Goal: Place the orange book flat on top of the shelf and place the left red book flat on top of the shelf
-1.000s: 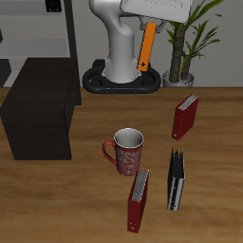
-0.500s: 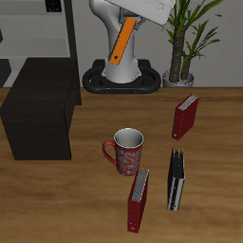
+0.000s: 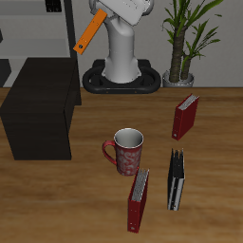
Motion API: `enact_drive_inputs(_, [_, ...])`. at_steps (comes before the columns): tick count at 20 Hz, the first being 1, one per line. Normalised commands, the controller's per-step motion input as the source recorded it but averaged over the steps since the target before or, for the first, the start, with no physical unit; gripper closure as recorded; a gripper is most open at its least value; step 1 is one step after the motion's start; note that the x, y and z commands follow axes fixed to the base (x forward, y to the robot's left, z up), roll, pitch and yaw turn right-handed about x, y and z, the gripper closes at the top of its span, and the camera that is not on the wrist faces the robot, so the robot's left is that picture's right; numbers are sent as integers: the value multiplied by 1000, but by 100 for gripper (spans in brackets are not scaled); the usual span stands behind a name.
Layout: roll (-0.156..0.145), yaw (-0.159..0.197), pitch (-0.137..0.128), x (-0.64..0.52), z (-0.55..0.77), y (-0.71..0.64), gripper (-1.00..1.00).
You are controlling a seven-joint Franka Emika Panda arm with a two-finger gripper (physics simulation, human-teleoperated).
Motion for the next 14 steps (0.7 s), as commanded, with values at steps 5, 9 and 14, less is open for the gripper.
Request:
enact_drive_inputs(5, [-115,-10,8,-79,-52,-620,100])
enact_drive_inputs(9, [-95,-34,8,-114,-8,-569,100])
enact_drive_inputs(14, [-73,-22,38,7,-155,-536,100])
